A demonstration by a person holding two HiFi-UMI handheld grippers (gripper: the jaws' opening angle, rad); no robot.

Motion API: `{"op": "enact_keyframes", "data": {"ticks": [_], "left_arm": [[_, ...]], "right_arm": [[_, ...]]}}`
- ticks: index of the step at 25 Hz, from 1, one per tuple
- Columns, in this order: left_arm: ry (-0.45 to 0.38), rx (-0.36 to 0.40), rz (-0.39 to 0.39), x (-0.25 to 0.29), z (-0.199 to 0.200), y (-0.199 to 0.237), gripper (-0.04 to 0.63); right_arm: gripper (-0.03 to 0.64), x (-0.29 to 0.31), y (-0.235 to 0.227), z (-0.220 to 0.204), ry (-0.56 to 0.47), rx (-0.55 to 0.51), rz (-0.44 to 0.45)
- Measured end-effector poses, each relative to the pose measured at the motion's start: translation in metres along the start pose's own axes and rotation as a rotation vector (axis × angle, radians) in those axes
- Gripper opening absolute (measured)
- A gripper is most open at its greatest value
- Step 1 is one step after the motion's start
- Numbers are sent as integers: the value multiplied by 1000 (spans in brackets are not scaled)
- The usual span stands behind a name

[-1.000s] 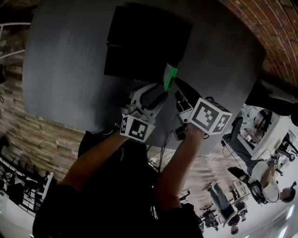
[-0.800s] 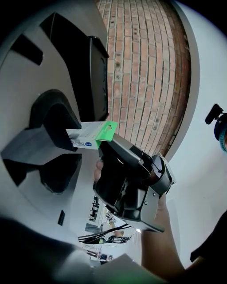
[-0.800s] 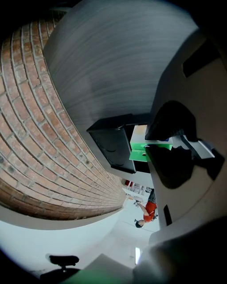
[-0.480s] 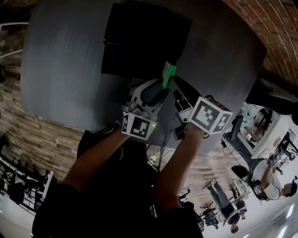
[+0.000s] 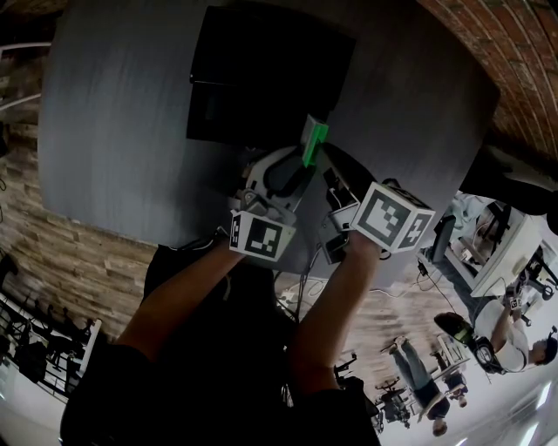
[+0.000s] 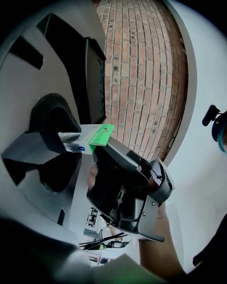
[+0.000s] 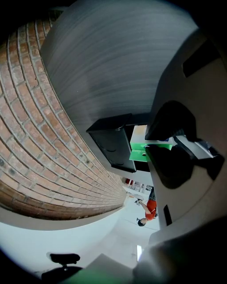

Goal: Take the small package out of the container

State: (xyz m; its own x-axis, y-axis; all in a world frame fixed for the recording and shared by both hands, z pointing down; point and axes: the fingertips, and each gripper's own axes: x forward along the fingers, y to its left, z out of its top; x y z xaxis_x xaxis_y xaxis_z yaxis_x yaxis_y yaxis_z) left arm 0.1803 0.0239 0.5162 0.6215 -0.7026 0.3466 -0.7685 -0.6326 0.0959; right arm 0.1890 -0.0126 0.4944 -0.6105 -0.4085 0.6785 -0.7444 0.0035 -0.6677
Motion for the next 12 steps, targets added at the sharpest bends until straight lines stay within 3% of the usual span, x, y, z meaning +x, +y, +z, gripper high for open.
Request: {"op": "enact_keyframes", "data": {"ticks": [12], "left_arm": [[0, -2, 9, 3, 1, -1, 138]], "right_arm": [[67, 1, 1, 0, 5, 8, 13]]}}
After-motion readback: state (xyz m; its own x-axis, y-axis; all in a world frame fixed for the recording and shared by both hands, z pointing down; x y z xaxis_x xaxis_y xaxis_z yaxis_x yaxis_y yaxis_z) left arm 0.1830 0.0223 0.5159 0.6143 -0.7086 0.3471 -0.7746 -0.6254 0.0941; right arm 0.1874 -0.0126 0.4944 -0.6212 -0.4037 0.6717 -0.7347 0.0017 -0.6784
